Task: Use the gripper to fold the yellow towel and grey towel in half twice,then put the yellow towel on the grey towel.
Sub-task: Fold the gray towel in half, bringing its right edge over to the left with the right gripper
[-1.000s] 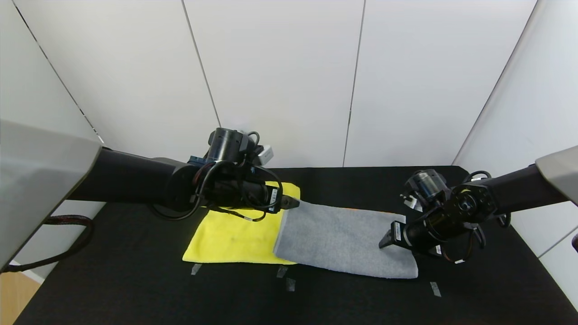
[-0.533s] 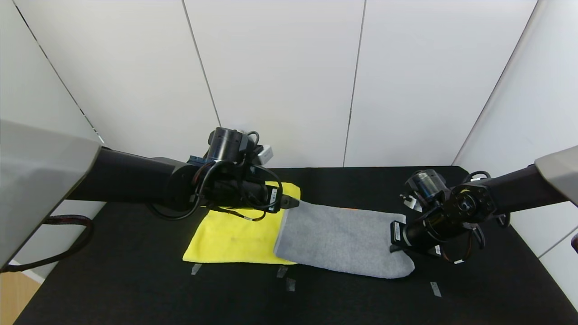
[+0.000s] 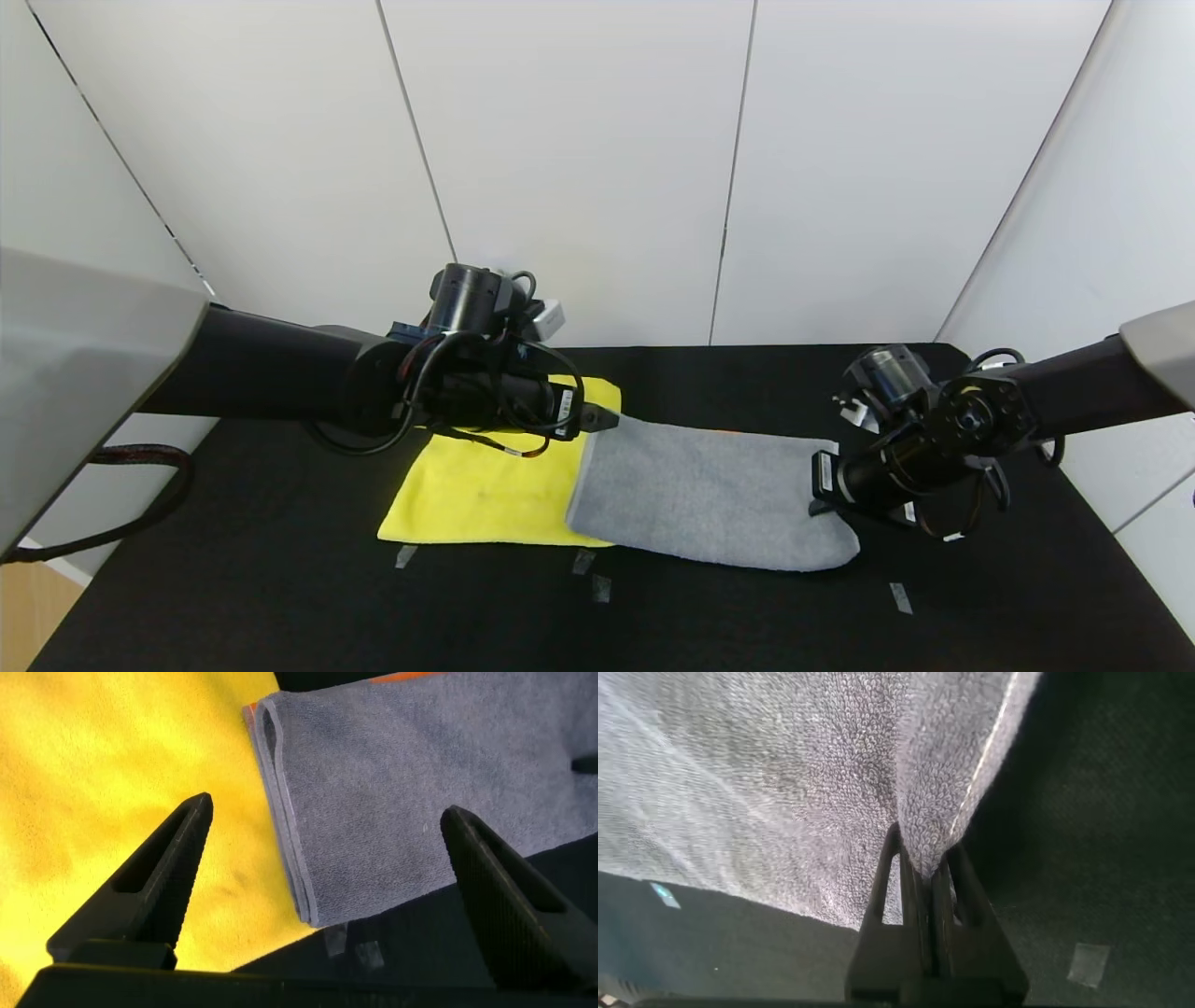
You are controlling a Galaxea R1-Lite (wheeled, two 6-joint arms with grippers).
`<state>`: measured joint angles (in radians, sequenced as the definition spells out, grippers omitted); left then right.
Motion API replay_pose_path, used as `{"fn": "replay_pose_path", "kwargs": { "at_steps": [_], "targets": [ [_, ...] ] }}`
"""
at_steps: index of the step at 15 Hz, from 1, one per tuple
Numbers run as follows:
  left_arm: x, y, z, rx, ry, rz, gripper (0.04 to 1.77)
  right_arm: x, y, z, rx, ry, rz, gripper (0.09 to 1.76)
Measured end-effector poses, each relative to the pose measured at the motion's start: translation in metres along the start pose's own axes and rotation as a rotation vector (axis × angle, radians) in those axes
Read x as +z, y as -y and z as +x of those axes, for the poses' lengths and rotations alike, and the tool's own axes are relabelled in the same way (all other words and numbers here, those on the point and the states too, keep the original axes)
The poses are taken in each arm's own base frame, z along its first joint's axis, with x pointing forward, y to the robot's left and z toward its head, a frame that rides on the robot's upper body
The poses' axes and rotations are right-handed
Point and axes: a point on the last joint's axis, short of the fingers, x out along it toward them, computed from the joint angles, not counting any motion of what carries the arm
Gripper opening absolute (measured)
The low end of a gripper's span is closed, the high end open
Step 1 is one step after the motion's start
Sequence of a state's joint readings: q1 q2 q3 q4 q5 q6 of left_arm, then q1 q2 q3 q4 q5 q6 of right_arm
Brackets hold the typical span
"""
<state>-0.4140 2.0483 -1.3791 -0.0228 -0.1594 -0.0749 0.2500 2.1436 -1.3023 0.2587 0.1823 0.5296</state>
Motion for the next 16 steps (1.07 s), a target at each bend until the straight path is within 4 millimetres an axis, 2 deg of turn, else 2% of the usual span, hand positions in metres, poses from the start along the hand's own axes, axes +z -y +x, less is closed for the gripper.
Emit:
{"fn": "replay_pose_path", "kwargs": {
  "at_steps": [8, 11, 16],
  "targets": [
    [0.0, 0.0, 0.0, 0.0, -0.001, 0.0, 1.72, 0.029, 0.034, -0.059, 0.012, 0.169, 0.042, 0.14],
    [0.0, 0.0, 0.0, 0.0, -0.001, 0.0, 1.72, 0.035, 0.042, -0.07, 0.009, 0.201, 0.056, 0.14],
    [0.0, 0.0, -0.001, 0.0, 0.002, 0.0, 1.72, 0.039, 0.048, -0.075, 0.005, 0.22, 0.075, 0.14]
  ]
}}
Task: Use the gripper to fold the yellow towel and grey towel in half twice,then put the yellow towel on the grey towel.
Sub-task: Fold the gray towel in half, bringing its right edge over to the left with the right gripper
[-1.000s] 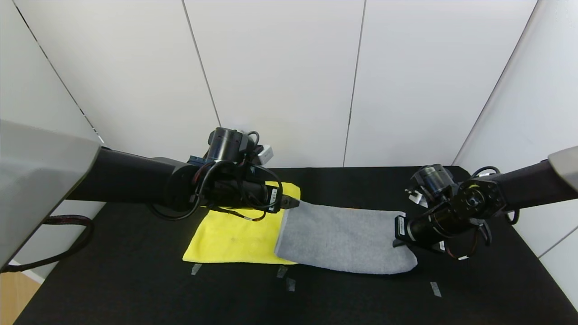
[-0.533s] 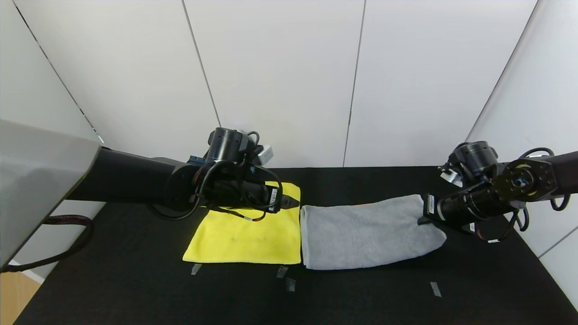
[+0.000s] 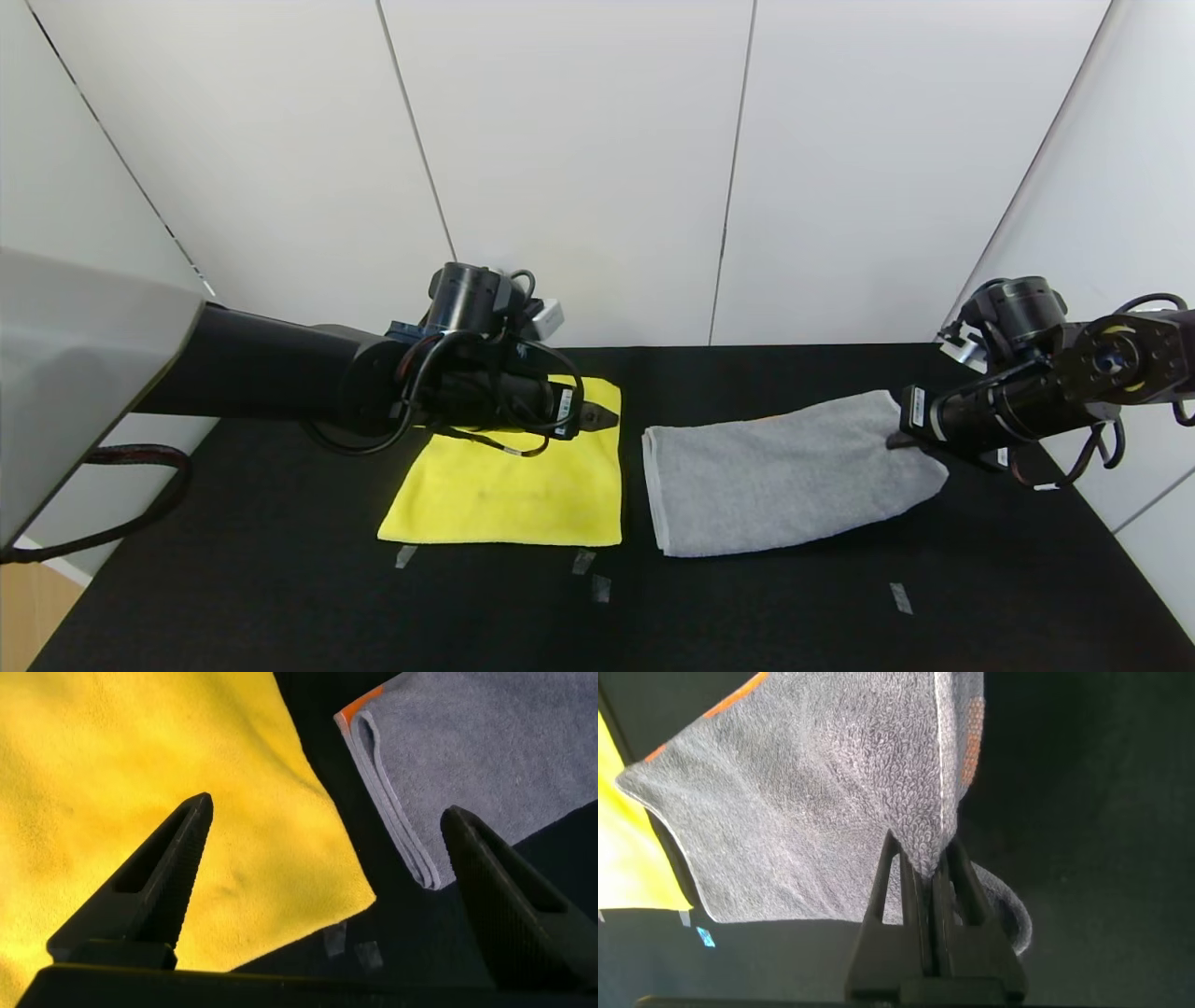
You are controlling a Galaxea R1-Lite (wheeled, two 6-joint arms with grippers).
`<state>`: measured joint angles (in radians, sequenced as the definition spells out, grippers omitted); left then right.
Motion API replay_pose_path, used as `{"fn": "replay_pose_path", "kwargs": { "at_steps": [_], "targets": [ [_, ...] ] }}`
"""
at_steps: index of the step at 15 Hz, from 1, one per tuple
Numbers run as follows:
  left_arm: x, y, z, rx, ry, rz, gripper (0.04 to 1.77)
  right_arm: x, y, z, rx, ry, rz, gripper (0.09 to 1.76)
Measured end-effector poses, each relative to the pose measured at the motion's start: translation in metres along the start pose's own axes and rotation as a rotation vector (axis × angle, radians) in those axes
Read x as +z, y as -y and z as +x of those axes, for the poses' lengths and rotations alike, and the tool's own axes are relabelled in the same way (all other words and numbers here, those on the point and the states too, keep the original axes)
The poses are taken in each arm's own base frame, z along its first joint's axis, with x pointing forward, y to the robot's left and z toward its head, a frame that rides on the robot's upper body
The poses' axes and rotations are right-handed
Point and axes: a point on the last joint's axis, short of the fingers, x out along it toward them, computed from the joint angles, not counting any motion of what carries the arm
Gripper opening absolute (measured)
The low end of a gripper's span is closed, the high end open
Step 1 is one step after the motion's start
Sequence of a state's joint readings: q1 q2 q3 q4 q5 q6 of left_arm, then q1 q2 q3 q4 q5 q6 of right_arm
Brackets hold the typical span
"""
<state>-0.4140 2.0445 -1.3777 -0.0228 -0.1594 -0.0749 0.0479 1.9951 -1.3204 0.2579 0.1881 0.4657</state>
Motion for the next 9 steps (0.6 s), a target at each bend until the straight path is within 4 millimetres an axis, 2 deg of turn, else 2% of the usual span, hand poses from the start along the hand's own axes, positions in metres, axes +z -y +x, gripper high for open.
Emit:
{"fn": "replay_pose_path", "kwargs": {
  "at_steps": [6, 9],
  "targets": [
    [0.0, 0.0, 0.0, 0.0, 0.001, 0.0, 1.72, -0.005, -0.009, 0.002, 0.012, -0.01, -0.022, 0.14],
    [0.001, 0.0, -0.002, 0.0, 0.004, 0.001, 1.72, -0.016, -0.028, 0.007, 0.039, -0.035, -0.07, 0.14]
  ]
}}
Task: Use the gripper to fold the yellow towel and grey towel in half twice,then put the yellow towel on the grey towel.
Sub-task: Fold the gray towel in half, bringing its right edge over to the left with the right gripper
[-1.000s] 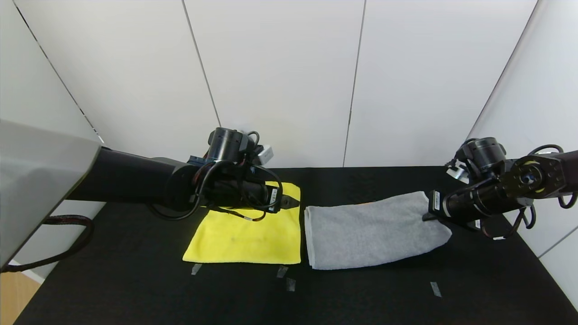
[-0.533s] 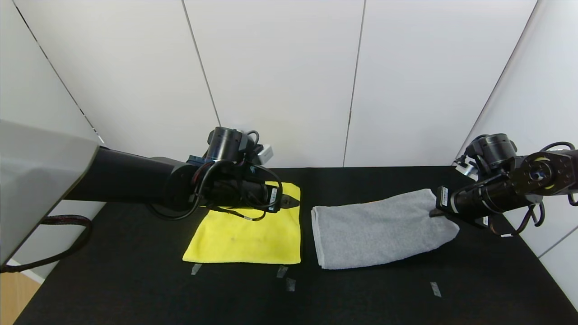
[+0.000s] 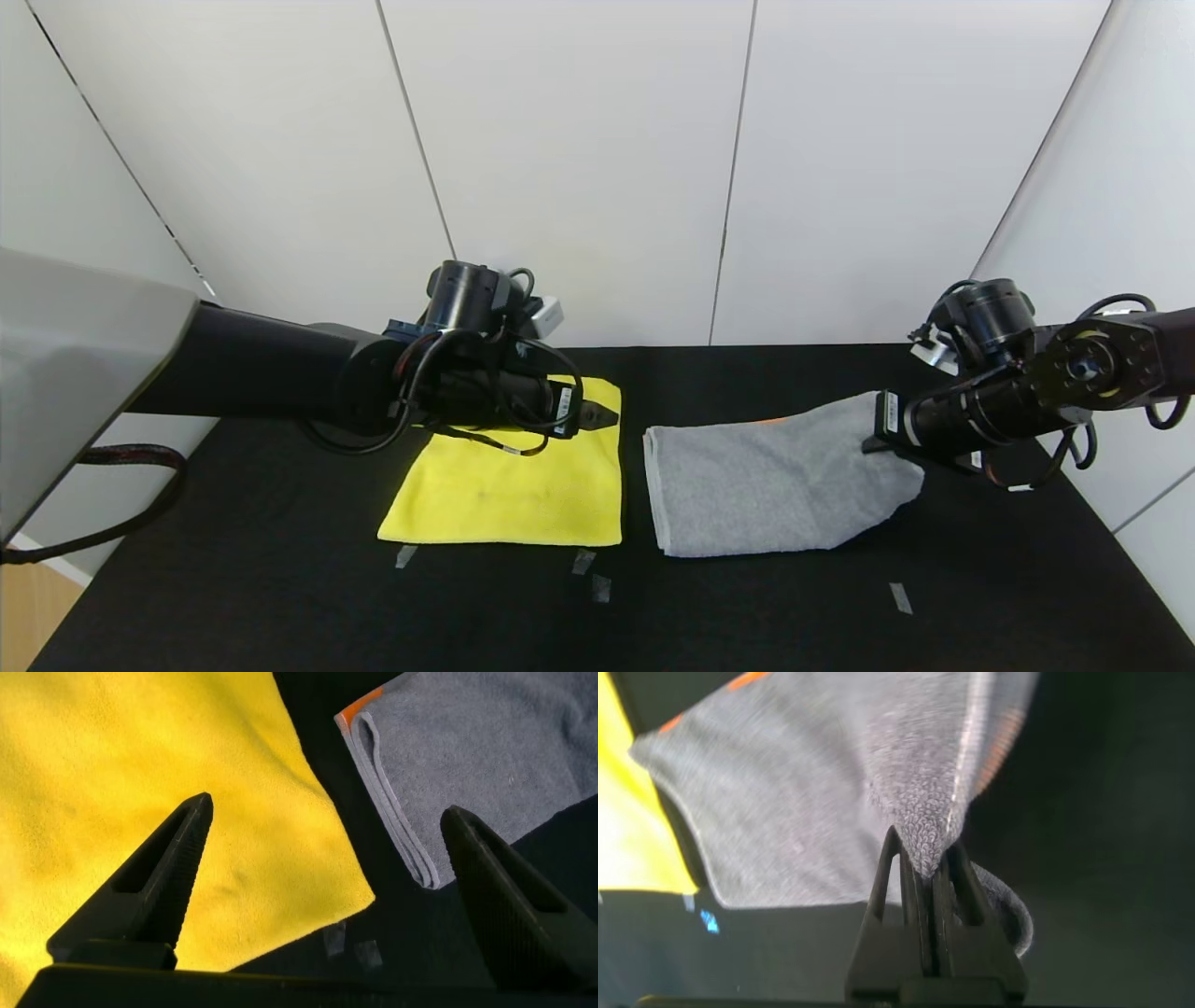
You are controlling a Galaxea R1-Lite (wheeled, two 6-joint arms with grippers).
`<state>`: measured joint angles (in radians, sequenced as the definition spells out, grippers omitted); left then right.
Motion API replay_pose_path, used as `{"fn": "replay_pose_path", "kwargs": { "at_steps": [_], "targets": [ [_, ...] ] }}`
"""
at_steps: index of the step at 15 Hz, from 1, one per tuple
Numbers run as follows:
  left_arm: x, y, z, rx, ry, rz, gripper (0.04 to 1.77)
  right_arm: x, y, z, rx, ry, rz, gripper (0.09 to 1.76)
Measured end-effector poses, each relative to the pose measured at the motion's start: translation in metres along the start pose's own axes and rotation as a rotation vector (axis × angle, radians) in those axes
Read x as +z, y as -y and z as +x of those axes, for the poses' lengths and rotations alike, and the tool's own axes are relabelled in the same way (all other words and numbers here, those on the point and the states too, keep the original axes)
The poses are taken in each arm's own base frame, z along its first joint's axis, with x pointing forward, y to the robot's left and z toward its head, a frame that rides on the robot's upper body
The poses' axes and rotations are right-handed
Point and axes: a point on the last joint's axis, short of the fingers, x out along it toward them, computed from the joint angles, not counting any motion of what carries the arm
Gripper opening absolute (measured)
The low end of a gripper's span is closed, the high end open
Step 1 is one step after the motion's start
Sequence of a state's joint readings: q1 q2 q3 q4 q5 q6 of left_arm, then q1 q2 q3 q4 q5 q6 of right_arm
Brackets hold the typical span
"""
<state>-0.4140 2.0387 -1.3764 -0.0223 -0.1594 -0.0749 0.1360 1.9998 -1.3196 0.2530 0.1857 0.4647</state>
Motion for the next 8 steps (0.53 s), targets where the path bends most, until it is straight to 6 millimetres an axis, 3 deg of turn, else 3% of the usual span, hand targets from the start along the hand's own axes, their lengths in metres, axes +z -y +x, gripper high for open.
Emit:
{"fn": "replay_pose_path", "kwargs": {
  "at_steps": [8],
  "targets": [
    [0.003, 0.001, -0.006, -0.001, 0.011, 0.002, 1.72, -0.031, -0.068, 0.027, 0.058, -0.059, -0.144, 0.14]
  ]
}}
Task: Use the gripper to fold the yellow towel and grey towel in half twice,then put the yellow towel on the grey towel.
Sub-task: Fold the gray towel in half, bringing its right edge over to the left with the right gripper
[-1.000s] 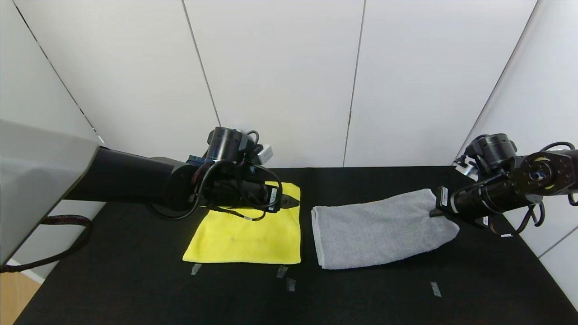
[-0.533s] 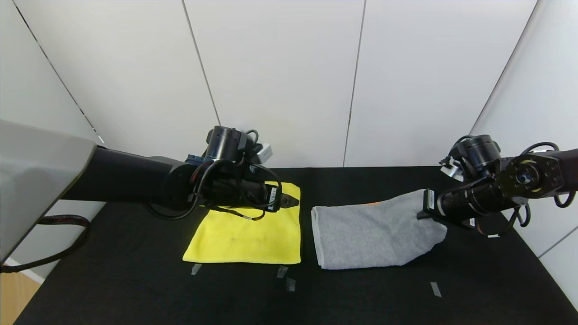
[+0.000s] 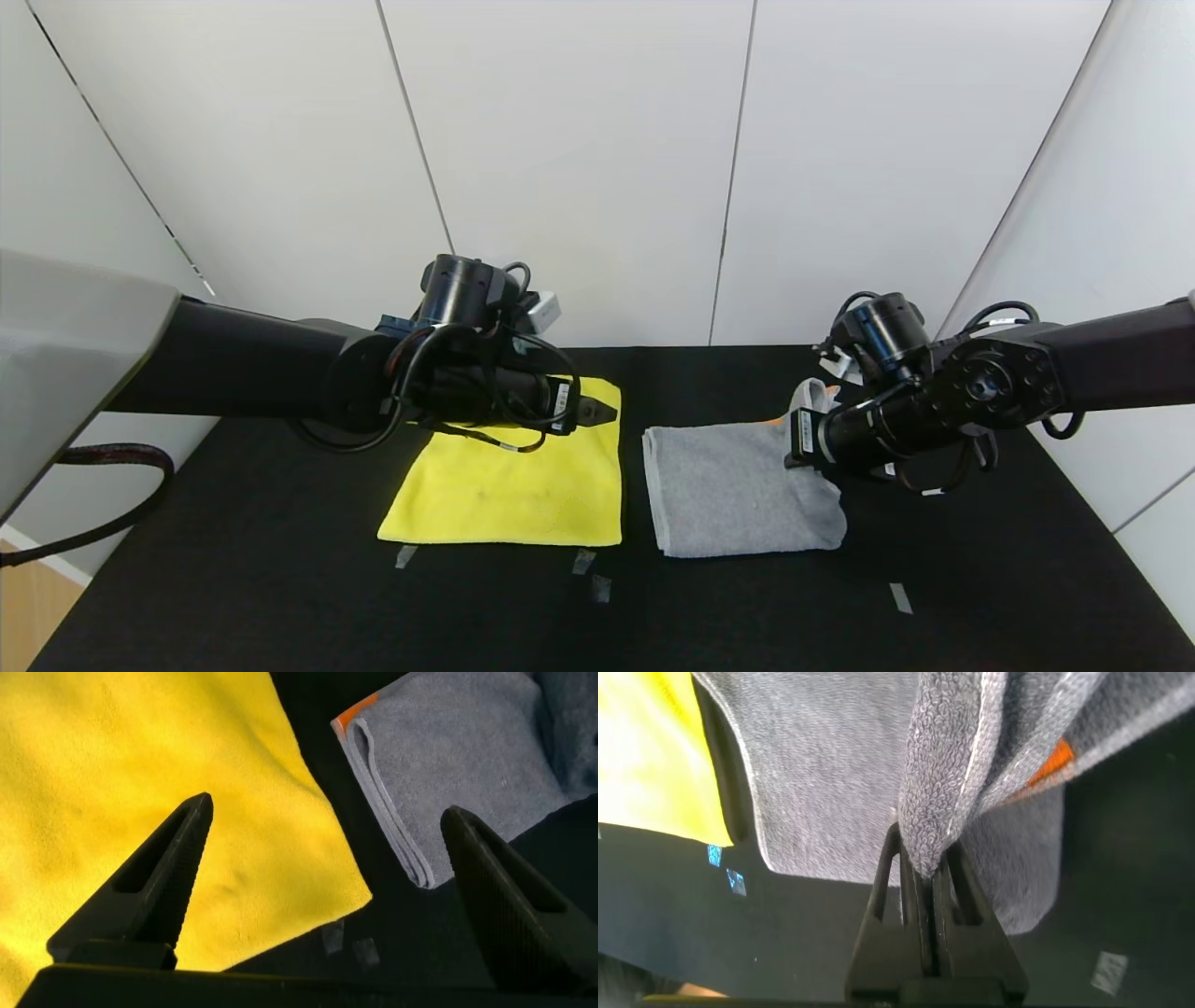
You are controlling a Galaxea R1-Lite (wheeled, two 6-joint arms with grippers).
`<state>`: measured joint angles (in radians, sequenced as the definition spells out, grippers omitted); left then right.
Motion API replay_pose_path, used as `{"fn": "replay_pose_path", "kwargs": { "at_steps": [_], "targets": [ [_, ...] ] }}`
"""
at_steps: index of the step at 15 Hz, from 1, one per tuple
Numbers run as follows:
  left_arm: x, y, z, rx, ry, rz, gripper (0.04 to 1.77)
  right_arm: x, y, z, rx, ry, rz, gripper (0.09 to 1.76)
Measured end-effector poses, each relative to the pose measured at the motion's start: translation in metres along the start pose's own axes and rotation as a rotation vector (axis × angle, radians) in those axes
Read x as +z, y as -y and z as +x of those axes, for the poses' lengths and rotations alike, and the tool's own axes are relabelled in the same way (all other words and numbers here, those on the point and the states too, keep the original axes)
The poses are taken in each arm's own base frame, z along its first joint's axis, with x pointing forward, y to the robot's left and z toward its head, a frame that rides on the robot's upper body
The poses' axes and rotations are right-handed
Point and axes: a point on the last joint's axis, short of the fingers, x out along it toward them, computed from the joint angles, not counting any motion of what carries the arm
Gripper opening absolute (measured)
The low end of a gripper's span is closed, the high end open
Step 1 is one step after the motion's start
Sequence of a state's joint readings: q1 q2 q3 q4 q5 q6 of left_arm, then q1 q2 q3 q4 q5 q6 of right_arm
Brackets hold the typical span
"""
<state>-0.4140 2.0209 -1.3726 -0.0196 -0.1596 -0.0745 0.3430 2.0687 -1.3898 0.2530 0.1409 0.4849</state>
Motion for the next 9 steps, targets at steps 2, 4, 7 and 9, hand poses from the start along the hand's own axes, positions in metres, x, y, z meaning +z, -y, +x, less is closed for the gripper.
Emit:
{"fn": "replay_pose_path", "kwargs": {
  "at_steps": [2, 4, 7, 9],
  "targets": [
    [0.0, 0.0, -0.002, 0.001, 0.001, -0.001, 1.72, -0.002, -0.012, 0.006, 0.01, -0.003, -0.025, 0.14],
    [0.001, 0.0, -0.003, 0.001, 0.003, -0.002, 1.72, -0.005, -0.023, 0.013, 0.012, -0.005, -0.05, 0.14],
    [0.002, 0.0, -0.005, 0.001, 0.006, -0.002, 1.72, -0.011, -0.04, 0.024, 0.008, -0.006, -0.087, 0.14],
    [0.002, 0.0, -0.006, 0.002, 0.008, -0.002, 1.72, -0.015, -0.048, 0.029, 0.013, -0.014, -0.106, 0.14]
  ]
}}
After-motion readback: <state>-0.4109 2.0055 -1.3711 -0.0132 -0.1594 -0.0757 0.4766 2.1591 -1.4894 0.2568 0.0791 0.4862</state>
